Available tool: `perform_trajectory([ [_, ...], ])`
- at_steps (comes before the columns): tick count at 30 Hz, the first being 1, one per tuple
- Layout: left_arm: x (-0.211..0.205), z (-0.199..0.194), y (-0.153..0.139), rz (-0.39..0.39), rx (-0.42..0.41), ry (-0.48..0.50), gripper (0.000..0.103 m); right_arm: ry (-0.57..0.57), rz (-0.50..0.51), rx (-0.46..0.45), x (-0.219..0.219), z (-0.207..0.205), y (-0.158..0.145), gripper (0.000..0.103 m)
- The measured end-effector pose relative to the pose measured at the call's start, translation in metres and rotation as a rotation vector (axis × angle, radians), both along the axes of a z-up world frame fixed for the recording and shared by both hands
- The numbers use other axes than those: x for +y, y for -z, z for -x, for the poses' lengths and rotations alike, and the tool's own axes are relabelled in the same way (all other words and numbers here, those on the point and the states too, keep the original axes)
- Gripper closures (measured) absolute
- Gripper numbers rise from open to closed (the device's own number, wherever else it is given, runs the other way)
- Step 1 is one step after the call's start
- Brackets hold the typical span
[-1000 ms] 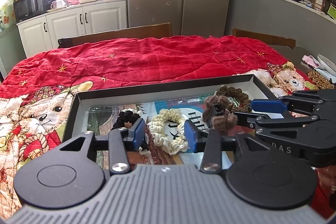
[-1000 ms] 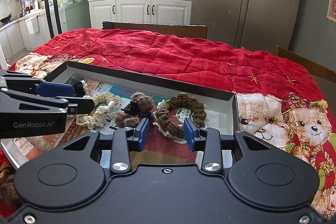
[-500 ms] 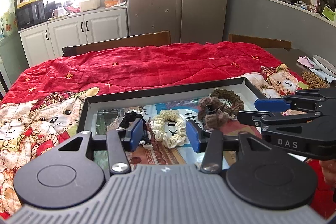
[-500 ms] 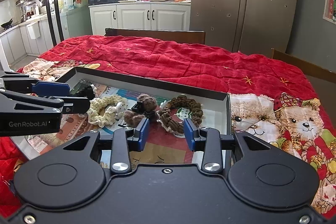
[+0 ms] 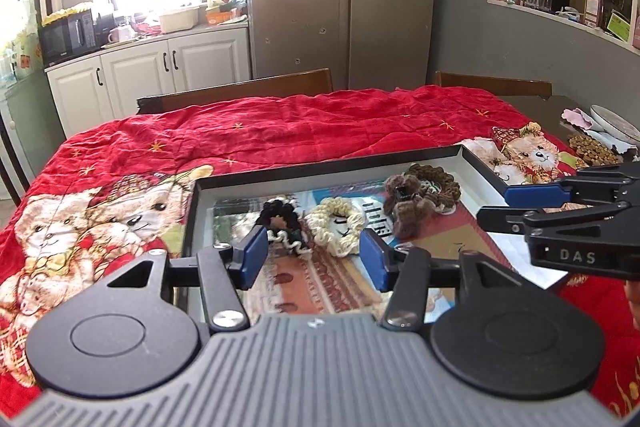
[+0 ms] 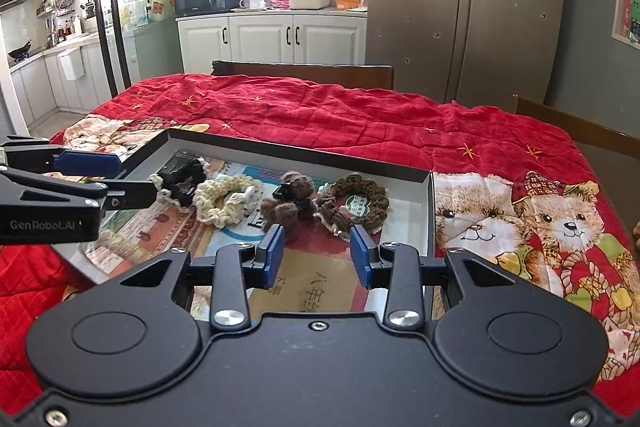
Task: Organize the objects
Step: 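Withdraw both grippers from the box toward the remaining items on the quilt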
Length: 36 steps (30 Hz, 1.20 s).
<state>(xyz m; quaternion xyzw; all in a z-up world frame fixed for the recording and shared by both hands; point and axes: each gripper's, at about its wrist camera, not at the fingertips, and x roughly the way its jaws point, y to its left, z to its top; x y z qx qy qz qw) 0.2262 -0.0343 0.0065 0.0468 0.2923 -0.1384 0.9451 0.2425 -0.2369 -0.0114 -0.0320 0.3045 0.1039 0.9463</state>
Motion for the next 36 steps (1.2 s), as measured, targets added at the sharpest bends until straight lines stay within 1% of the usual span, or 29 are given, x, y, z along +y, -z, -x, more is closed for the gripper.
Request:
perform_trajectory([
  [12, 0.025, 0.042, 0.003, -0.023, -0.014, 0.002, 0.033, -0.047, 0.009, -0.007, 0.008, 0.044, -0.007, 0.068],
  [19, 0.037, 0.07, 0.013, -0.005, 0.011, 0.032, 0.032, -0.077, 0.002, -0.003, 0.009, 0.077, -0.006, 0.068],
  [24, 0.044, 0.091, 0.023, -0.012, 0.016, 0.047, 0.031, -0.095, -0.019, 0.007, 0.006, 0.105, 0.0, 0.068],
  [30, 0.05, 0.107, 0.037, 0.021, 0.047, 0.055, 0.031, -0.118, -0.067, 0.017, 0.01, 0.131, 0.01, 0.065],
  [33, 0.049, 0.112, 0.044, 0.023, 0.054, 0.072, 0.031, -0.131, -0.043, -0.003, 0.018, 0.14, 0.014, 0.062],
  [36, 0.045, 0.111, 0.052, 0.014, 0.058, 0.078, 0.031, -0.13, -0.002, -0.017, 0.029, 0.143, 0.022, 0.062],
])
